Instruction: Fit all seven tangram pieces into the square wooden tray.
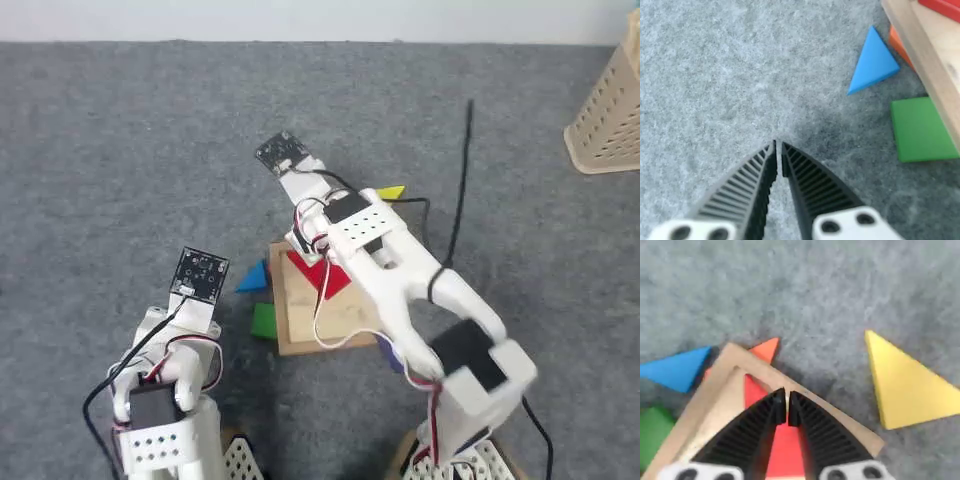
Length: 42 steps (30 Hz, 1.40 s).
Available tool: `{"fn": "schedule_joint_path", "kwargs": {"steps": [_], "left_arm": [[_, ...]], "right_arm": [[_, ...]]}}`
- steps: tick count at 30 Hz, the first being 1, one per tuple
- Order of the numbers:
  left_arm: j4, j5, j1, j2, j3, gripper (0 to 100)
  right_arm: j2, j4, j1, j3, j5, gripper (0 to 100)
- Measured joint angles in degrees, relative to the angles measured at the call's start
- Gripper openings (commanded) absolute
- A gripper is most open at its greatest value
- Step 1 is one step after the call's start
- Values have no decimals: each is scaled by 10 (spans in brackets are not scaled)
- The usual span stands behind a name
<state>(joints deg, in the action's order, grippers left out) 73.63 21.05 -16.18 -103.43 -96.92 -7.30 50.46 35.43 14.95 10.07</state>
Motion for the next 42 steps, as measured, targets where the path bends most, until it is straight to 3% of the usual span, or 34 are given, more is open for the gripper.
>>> {"fn": "schedule_joint_path", "kwargs": {"steps": [6, 12, 30, 39, 42], "left_arm": [[0, 0, 0, 0, 0, 13], [0, 0, 0, 0, 0, 13], [0, 0, 0, 0, 0, 13], [0, 0, 0, 0, 0, 13], [0, 0, 0, 0, 0, 13]], "right_arm": [[151, 3, -3, 113, 1, 6], [156, -58, -4, 215, 30, 6], [-54, -14, -74, 23, 38, 13], [-40, 105, -114, -123, 41, 247], [-62, 137, -119, -182, 90, 318]]}}
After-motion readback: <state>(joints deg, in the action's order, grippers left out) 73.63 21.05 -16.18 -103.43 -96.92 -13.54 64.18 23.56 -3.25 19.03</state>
